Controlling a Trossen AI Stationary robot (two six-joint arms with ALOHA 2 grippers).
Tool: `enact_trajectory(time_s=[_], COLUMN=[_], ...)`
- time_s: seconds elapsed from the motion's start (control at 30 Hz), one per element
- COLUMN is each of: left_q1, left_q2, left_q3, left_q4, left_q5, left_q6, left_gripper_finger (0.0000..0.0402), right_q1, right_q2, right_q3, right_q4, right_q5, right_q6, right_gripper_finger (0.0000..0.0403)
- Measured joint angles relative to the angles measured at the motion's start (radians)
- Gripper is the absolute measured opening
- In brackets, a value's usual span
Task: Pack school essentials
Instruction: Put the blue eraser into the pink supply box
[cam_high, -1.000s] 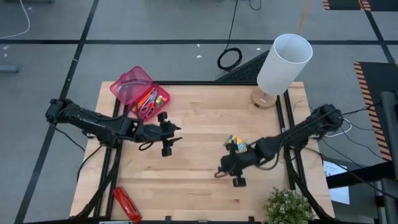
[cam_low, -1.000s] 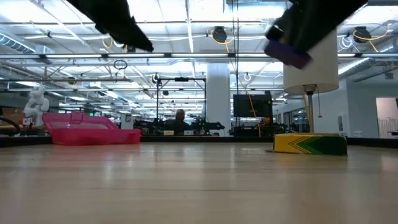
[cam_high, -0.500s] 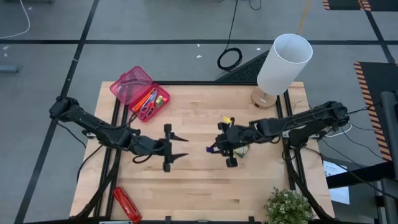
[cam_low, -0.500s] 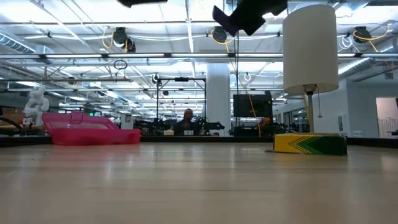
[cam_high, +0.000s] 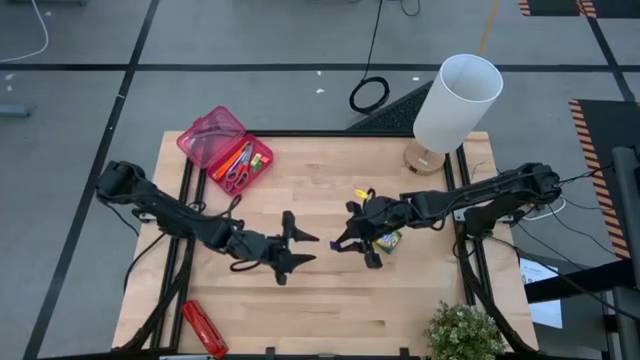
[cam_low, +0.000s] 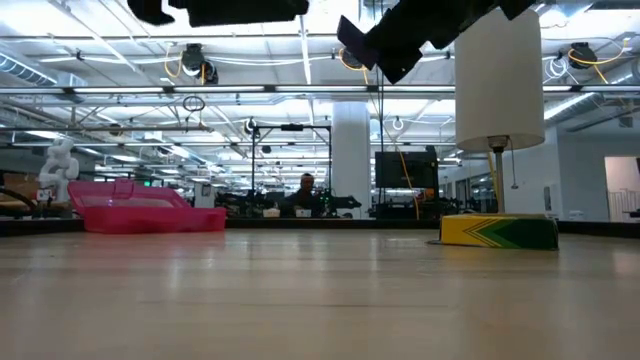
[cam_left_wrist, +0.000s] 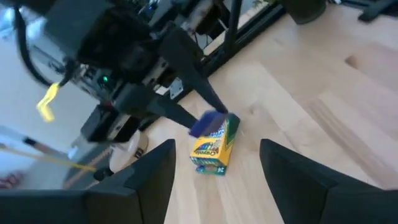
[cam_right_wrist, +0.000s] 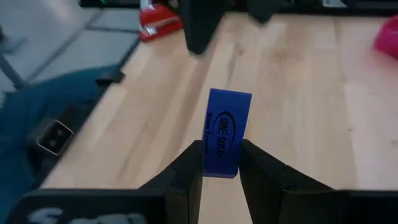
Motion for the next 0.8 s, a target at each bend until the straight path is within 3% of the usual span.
enact_trajectory(time_s=[0.3, 0.8], left_q1=[0.000, 0.008], left_q2=[0.080, 0.174], left_q3=[0.000, 0.092], left_q4=[0.128, 0.138], left_q5=[0.003, 0.005], left_q6=[0.178, 0.266], left_gripper_finger=[0.0215, 0.0210], right_q1=[-0.002, 0.001], right_q2=[-0.001, 0.005], right_q3=[-0.041, -0.043], right_q4=[0.146, 0.141], right_q5=[-0.125, -0.126], right_q6=[0.142, 0.186], right_gripper_finger=[0.0086, 0.0086])
